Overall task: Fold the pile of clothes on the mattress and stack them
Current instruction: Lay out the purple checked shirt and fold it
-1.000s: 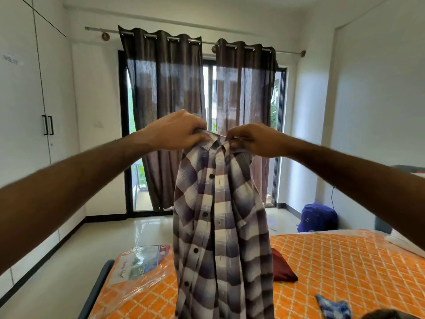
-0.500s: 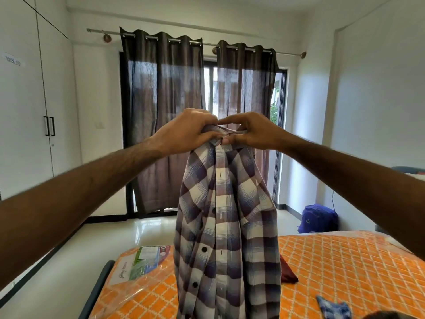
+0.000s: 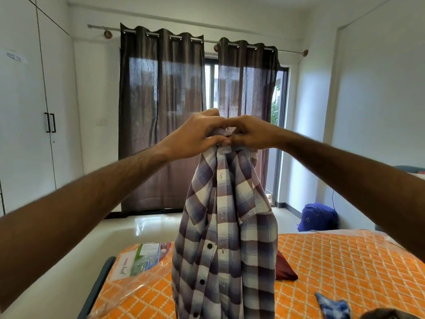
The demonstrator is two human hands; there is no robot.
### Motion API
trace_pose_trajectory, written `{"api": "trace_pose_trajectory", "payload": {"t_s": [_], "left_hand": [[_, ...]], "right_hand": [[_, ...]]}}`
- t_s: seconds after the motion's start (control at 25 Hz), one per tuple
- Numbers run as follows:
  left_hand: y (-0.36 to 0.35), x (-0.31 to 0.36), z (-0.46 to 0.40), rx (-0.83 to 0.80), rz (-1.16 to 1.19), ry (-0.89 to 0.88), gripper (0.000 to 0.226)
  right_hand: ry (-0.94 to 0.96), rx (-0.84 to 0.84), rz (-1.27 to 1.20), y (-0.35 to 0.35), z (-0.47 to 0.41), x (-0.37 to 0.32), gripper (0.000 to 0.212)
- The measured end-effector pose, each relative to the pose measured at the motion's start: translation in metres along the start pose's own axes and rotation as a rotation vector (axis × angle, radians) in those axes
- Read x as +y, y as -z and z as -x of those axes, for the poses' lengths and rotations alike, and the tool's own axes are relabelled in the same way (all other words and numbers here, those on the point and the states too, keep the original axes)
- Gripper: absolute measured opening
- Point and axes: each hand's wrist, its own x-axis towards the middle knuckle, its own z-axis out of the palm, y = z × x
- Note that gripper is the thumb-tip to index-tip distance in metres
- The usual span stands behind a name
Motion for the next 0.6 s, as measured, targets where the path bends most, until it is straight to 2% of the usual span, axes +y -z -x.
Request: {"api": "trace_pose_trajectory", "payload": {"t_s": [0.08, 0.12, 0.2, 0.24, 0.28, 0.36, 0.4, 0.48, 0.6], "left_hand": [[-0.004, -0.001, 0.004, 0.058, 0.042, 0.073, 0.026], [-0.005, -0.002, 0.006, 0.083, 0.088, 0.134, 0.039], [-0.011, -0.005, 0.018, 0.060, 0.354, 0.326, 0.073], [-0.018, -0.004, 0.029, -0.004, 0.525, 0.456, 0.082], [-0.029, -0.001, 0.046, -0.097, 0.661, 0.574, 0.083], [-0.058, 0.000, 0.082, -0.298, 0.804, 0.728, 0.064], [-0.073, 0.001, 0.099, -0.345, 0.872, 0.781, 0.055], [-0.102, 0.006, 0.126, -0.360, 0.986, 0.853, 0.050], [-0.126, 0.024, 0.139, -0.333, 0.998, 0.854, 0.043]], "right_hand": [[-0.010, -0.001, -0.023, -0.002, -0.002, 0.000, 0.029], [-0.013, -0.001, -0.032, -0.004, -0.002, 0.003, 0.021], [-0.004, 0.027, -0.013, -0.006, 0.000, 0.014, 0.014], [-0.009, 0.052, 0.003, -0.005, 0.001, 0.021, 0.014], [-0.030, 0.069, 0.004, -0.005, 0.003, 0.027, 0.015], [-0.081, 0.058, -0.034, -0.002, 0.009, 0.038, 0.020], [-0.087, 0.037, -0.093, -0.001, 0.015, 0.043, 0.019], [-0.100, 0.024, -0.248, -0.002, 0.027, 0.051, 0.018], [-0.143, 0.091, -0.356, 0.003, 0.042, 0.058, 0.040]]}}
